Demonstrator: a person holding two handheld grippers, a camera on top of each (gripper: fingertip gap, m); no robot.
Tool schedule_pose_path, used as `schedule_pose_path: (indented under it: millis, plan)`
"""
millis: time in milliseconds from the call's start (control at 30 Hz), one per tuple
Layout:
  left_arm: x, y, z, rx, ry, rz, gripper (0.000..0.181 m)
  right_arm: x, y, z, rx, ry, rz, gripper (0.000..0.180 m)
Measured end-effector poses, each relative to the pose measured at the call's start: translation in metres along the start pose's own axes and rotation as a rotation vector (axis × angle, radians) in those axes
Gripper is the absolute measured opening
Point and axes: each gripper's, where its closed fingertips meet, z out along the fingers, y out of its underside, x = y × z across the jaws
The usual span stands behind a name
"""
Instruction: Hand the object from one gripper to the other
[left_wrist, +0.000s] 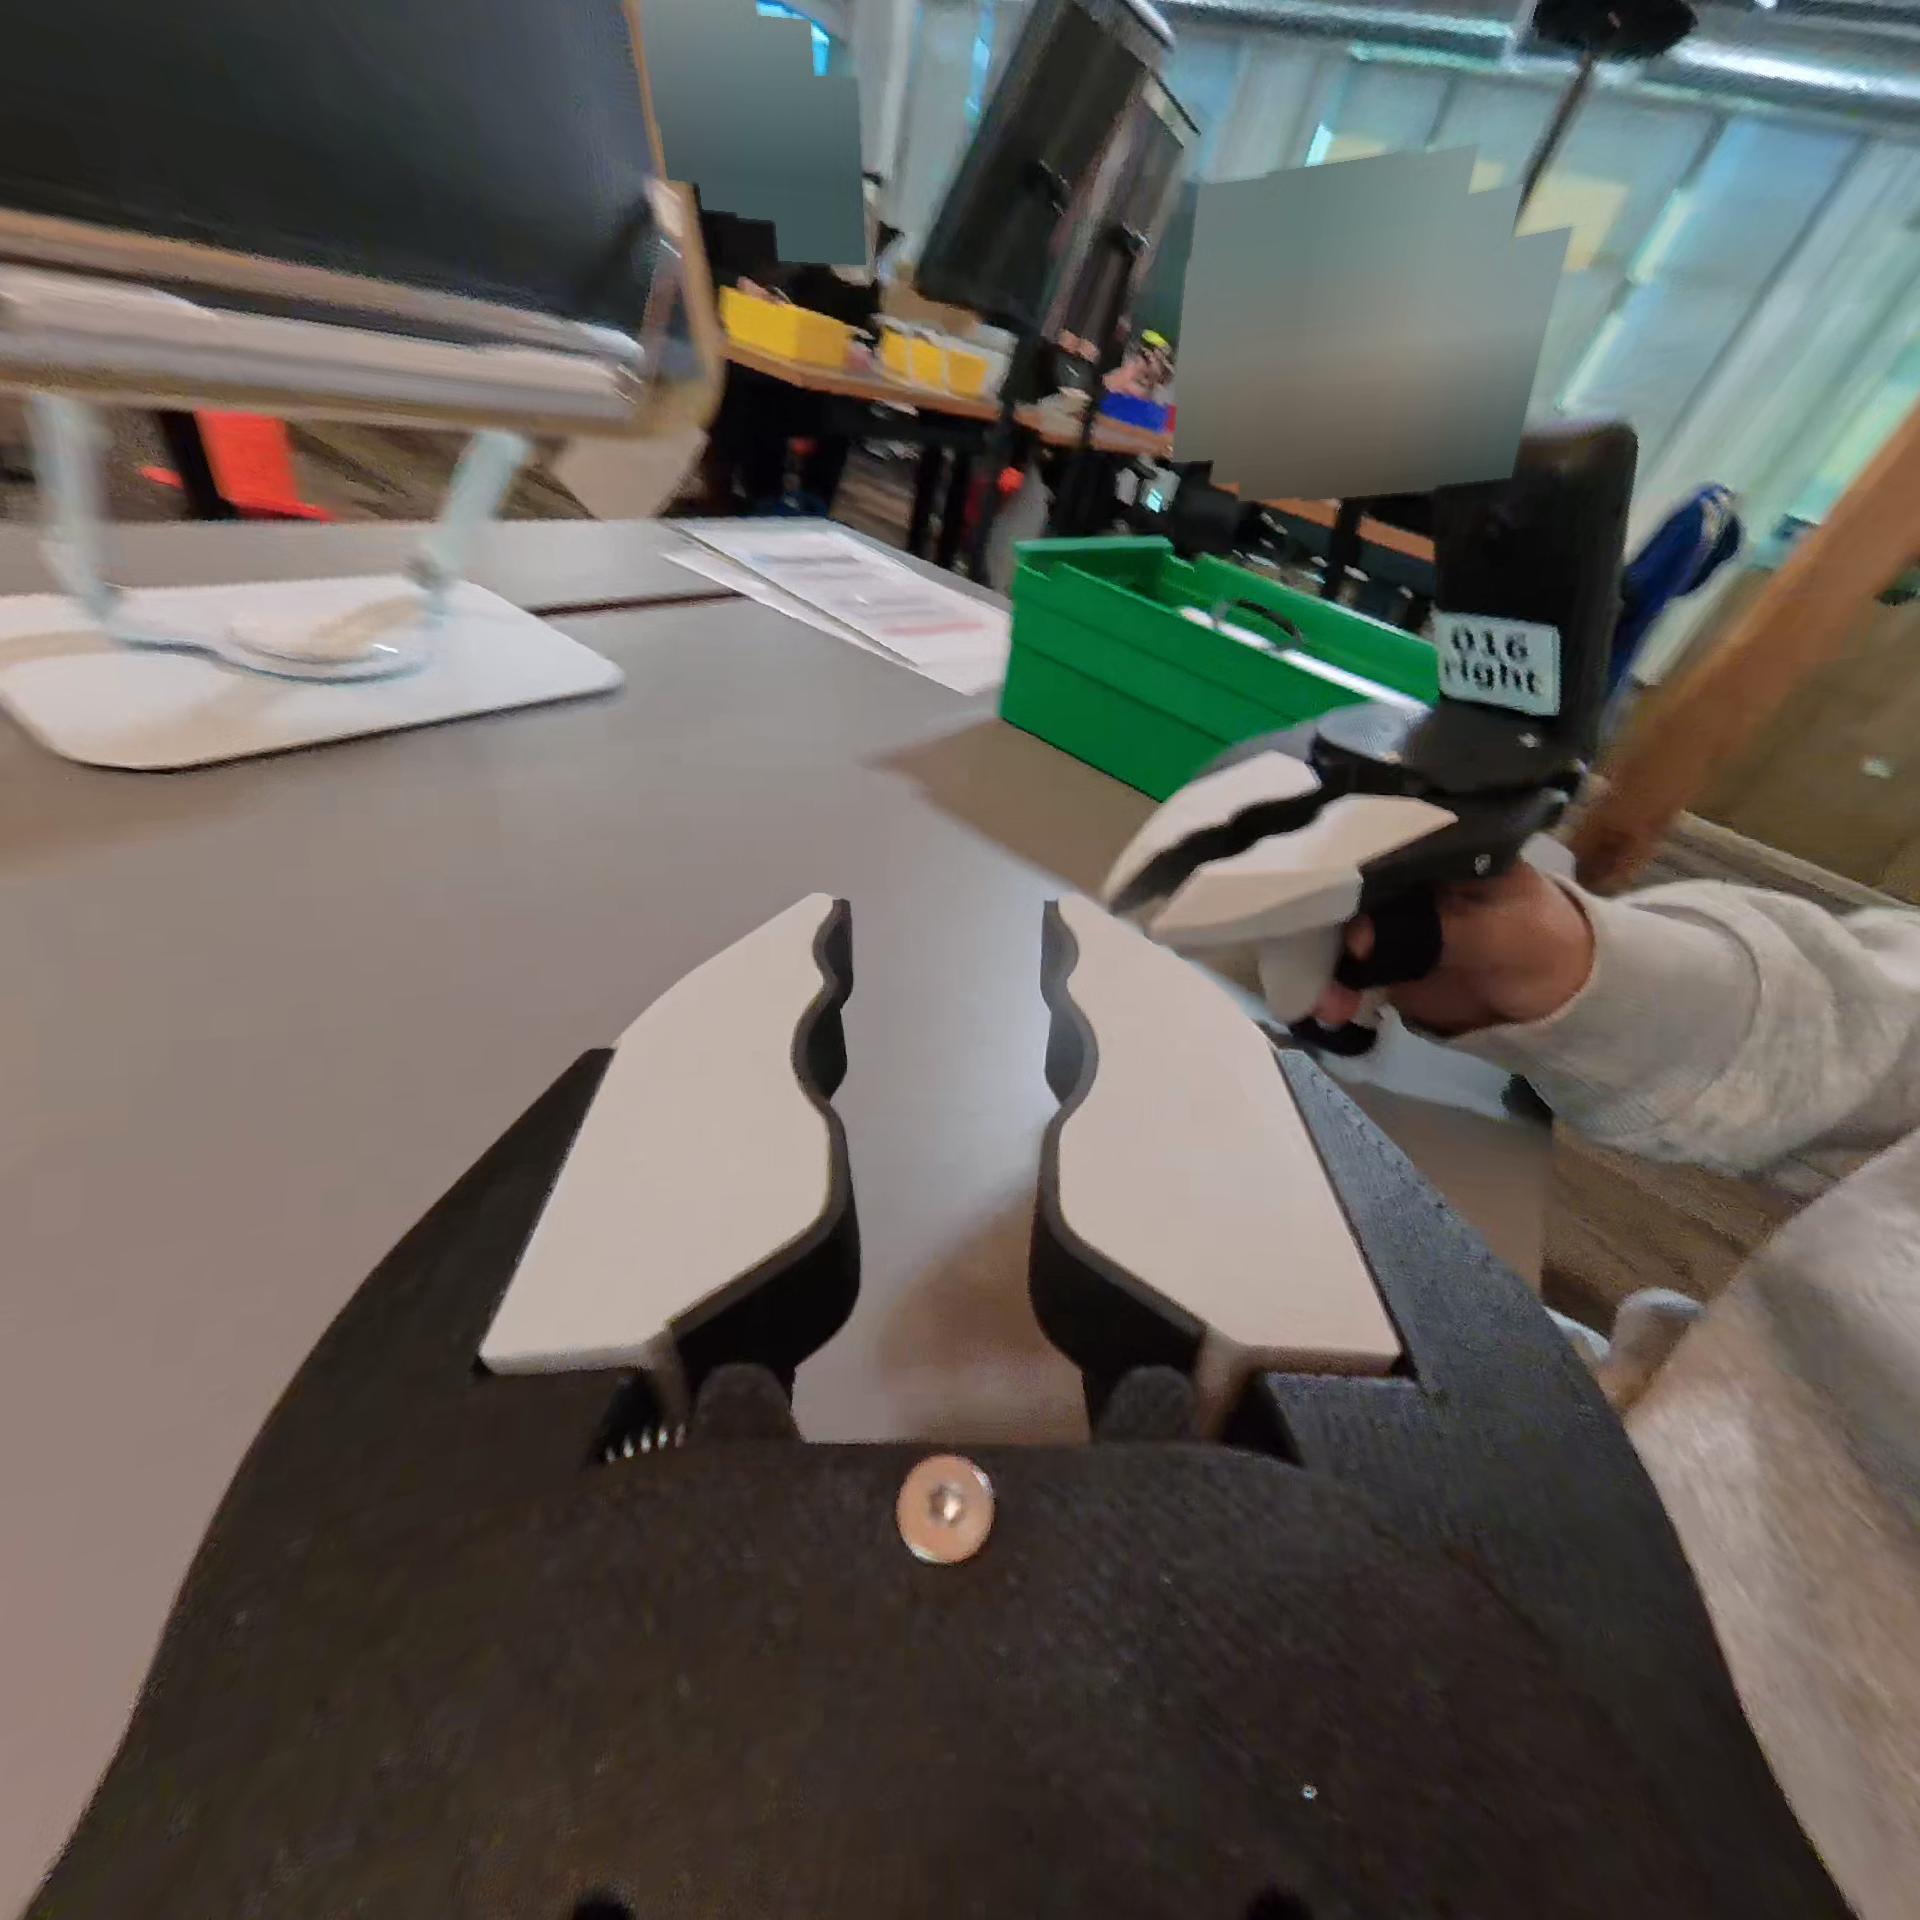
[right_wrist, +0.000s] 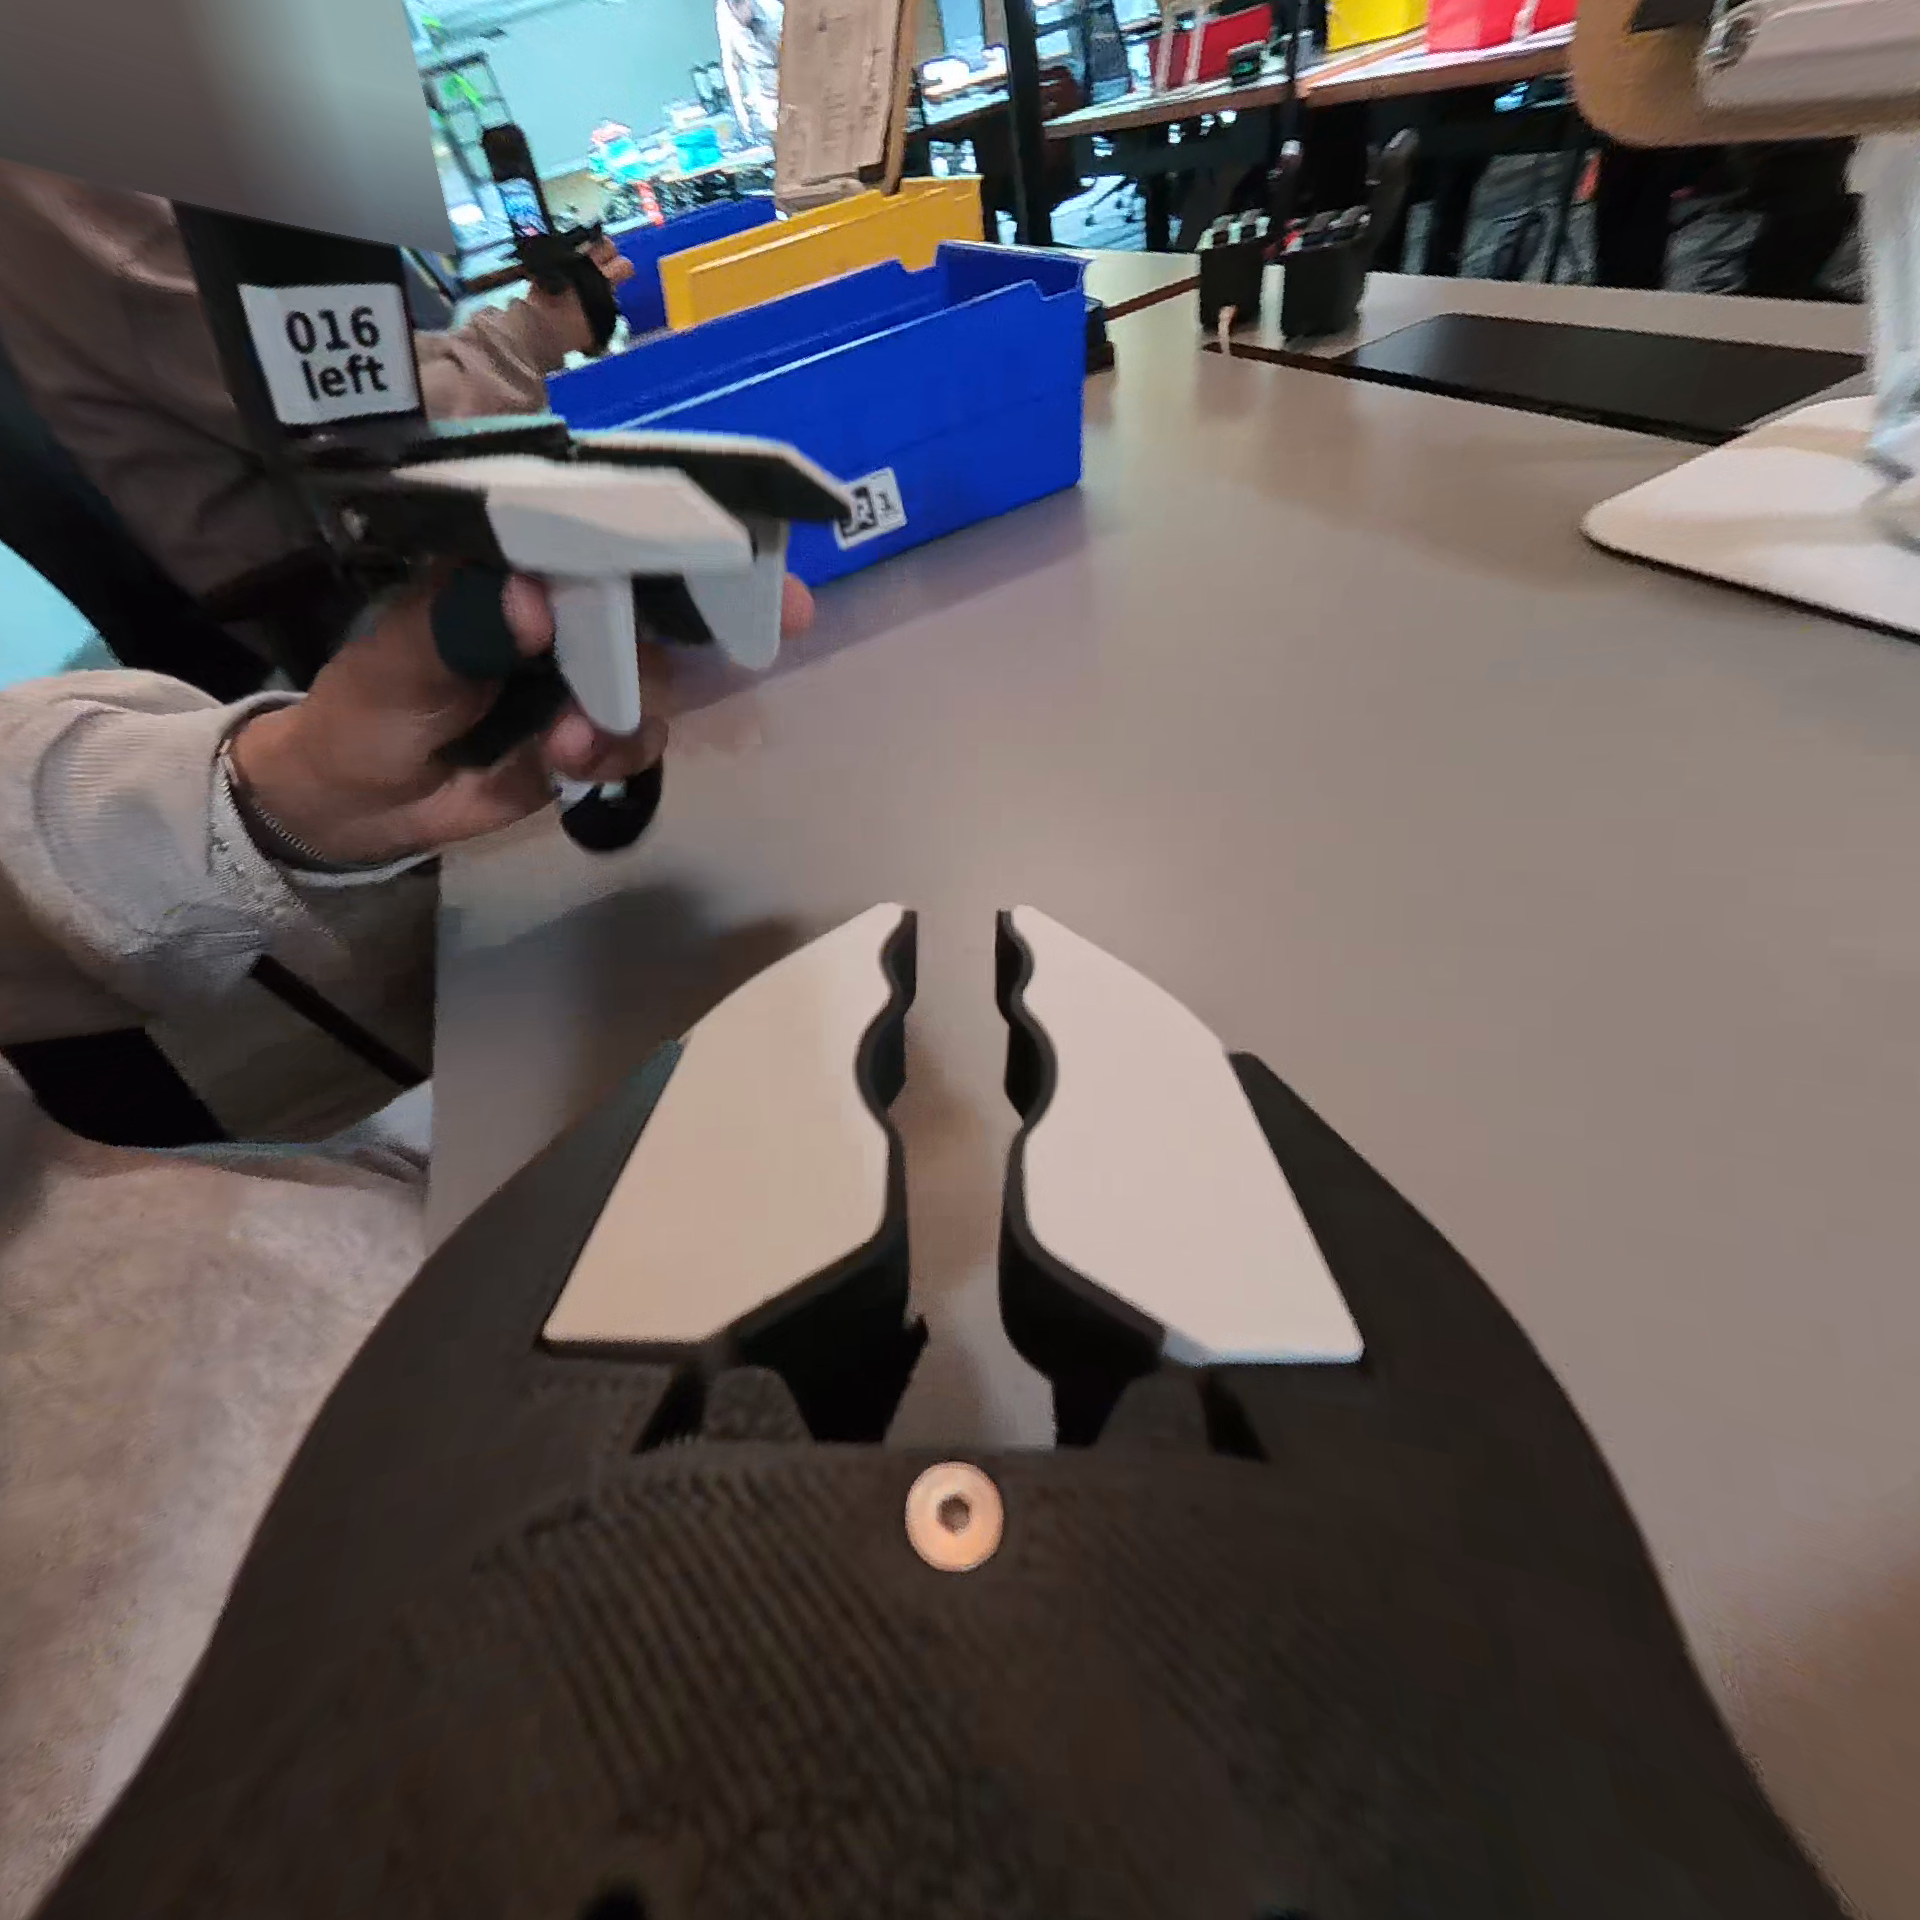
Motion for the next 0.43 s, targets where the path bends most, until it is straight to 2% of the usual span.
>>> schedule_pose_path:
  millis: [67, 167, 267, 333, 433]
  plan:
    - [-0.022, -0.024, -0.026, 0.058, -0.082, 0.008, 0.032, -0.004, -0.002, 0.007, 0.008, -0.041, 0.026, 0.015]
    - [-0.056, -0.081, -0.085, 0.168, -0.198, 0.065, 0.01, -0.007, -0.004, 0.015, 0.014, -0.083, 0.061, 0.016]
    - [-0.099, -0.132, -0.153, 0.221, -0.363, 0.044, 0.014, -0.008, -0.005, 0.023, 0.016, -0.118, 0.101, 0.017]
    - [-0.131, -0.139, -0.19, 0.152, -0.444, -0.01, 0.019, -0.01, -0.006, 0.027, 0.019, -0.141, 0.136, 0.018]
    - [-0.2, -0.11, -0.236, -0.076, -0.62, -0.047, 0.016, -0.011, -0.007, 0.031, 0.022, -0.159, 0.172, 0.018]
